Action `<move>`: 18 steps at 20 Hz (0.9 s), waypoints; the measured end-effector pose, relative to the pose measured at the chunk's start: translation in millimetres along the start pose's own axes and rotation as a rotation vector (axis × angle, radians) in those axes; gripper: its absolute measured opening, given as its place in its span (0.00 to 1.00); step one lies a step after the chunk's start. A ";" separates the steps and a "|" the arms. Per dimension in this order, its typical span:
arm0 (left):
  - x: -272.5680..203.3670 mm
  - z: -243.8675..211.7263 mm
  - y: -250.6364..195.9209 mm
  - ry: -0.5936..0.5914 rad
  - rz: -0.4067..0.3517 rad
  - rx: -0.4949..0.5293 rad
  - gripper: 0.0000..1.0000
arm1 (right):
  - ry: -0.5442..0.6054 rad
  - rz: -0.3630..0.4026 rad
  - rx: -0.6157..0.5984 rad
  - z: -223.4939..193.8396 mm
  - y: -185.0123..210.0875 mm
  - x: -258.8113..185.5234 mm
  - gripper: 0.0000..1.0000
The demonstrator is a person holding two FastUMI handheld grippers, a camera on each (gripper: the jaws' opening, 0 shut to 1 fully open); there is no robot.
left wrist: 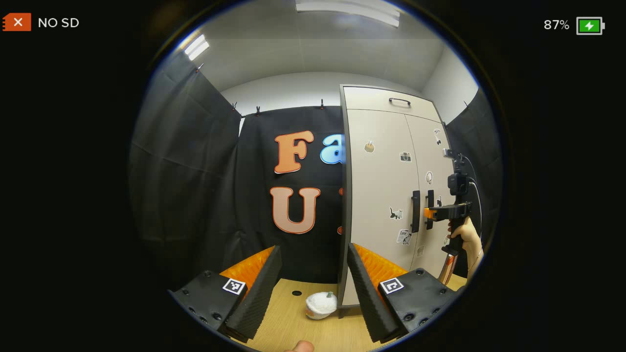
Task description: Open the right door of the double-door shoe cabinet with the right hand, and open the left door with the left hand.
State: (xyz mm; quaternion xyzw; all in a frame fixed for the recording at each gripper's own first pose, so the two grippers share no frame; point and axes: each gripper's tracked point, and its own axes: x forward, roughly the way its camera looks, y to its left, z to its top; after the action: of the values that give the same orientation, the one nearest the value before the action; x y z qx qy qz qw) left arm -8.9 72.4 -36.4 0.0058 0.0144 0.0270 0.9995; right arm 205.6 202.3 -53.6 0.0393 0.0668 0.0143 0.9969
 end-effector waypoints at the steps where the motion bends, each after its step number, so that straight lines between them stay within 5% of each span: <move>1: -0.3 -0.3 -0.9 0.003 0.002 0.000 0.81 | -0.001 0.001 -0.004 -0.3 0.2 -0.6 0.31; 10: -12.3 5.6 -8.7 0.007 0.009 0.004 0.82 | 0.001 0.064 -0.022 1.2 -2.9 -15.5 0.11; 18: -34.3 19.3 -29.2 -0.009 -0.003 -0.005 0.82 | -0.001 0.166 -0.009 4.3 -13.2 -49.2 0.04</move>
State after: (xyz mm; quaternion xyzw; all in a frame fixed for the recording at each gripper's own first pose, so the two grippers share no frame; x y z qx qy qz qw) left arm -40.9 41.2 -16.5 0.0033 0.0100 0.0255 0.9996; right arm 157.7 187.1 -43.9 0.0401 0.0629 0.0970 0.9925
